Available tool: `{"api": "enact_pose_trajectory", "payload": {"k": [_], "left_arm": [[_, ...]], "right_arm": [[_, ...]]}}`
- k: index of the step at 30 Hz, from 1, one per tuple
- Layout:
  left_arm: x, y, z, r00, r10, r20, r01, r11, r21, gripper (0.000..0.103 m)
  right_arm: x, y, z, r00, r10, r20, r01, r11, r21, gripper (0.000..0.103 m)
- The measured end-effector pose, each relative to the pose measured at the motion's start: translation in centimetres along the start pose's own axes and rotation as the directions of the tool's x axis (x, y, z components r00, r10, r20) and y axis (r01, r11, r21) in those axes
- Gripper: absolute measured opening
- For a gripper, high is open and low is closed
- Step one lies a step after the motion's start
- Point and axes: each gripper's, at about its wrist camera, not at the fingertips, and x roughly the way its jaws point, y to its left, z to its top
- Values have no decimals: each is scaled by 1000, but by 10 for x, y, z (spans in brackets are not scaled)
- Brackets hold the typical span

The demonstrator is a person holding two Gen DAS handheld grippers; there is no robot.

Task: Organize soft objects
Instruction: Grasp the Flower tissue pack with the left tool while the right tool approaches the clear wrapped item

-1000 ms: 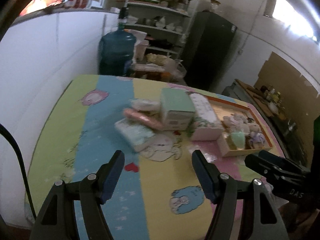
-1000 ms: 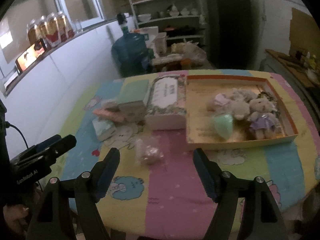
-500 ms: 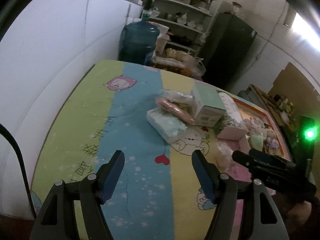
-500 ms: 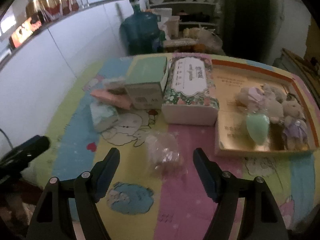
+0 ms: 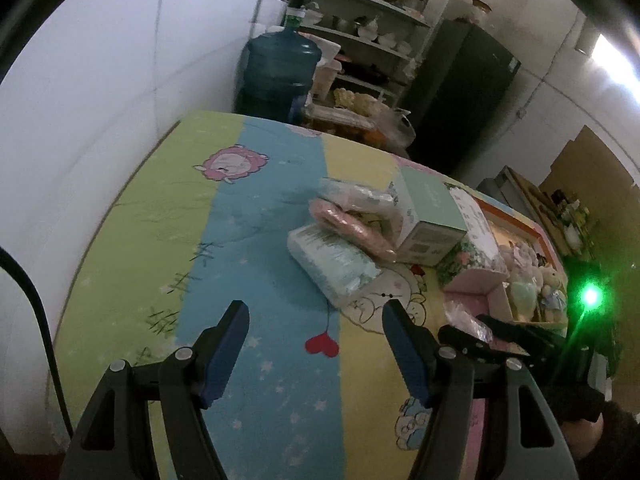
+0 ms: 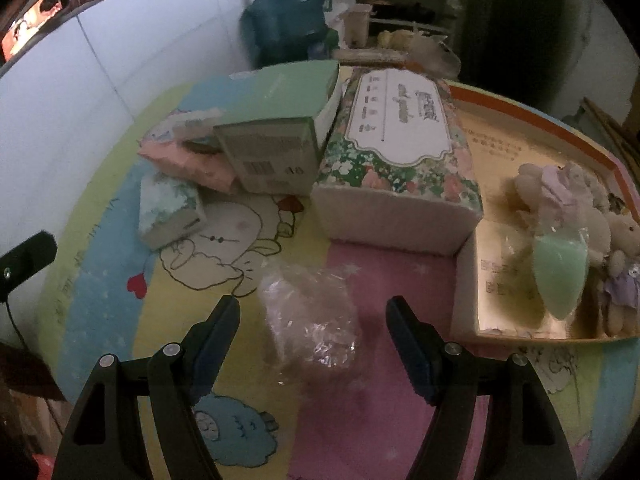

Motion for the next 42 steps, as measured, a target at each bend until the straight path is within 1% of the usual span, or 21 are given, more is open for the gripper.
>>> {"api": "enact_pose_trajectory", "payload": {"k": [1, 5, 9, 12, 16, 20, 22, 25, 29, 32, 35, 37, 40, 42], "left_arm": [[3, -2, 2, 1000, -3, -1, 3, 1000, 3, 69], [17, -7, 8, 1000, -18, -10, 18, 1000, -4, 69], [40, -13, 12, 999, -42, -31, 40, 998, -45, 69], [58, -16, 12, 998, -28, -55, 24, 997, -78, 69], [78, -22, 10, 997, 10, -82, -20, 992, -121, 69], [90, -30, 10, 992, 84, -92, -97, 984, -150, 69], [94, -32, 12, 990, 110, -91, -125, 977, -172, 69], [104, -36, 16, 982, 156, -109, -175, 965, -195, 69], [110, -41, 21, 971, 212, -114, -230, 955, -188, 69], [110, -42, 20, 972, 212, -105, -228, 955, -187, 69], [105, -37, 15, 978, 194, -82, -206, 960, -187, 61], [100, -32, 11, 982, 174, -71, -184, 965, -188, 53], [93, -21, 8, 990, 132, -55, -140, 970, -198, 48], [90, -17, 6, 988, 142, -54, -150, 969, -198, 47]], "right_arm": [[1, -2, 0, 1000, 12, -10, -12, 1000, 8, 53], [0, -3, -1, 1000, 14, -11, -14, 1000, 2, 51], [-8, -4, -2, 999, 34, -5, -34, 999, 0, 51], [-17, -6, -2, 999, 45, 9, -45, 999, -1, 51], [-31, -14, -3, 997, 64, 30, -65, 998, 0, 51], [-40, -20, -3, 996, 84, 41, -84, 996, -5, 51], [-44, -23, -1, 994, 98, 42, -98, 995, -15, 51], [-47, -25, -2, 992, 120, 37, -119, 992, -31, 51], [-45, -30, -1, 989, 147, 29, -145, 988, -44, 51], [-42, -34, 0, 986, 163, 25, -161, 986, -50, 51], [-40, -36, 1, 984, 176, 18, -174, 983, -56, 52], [-39, -38, 0, 983, 183, 14, -182, 982, -59, 52], [-38, -37, 0, 981, 195, 8, -194, 979, -66, 52], [-38, -35, 0, 980, 201, 6, -200, 977, -72, 52]]}}
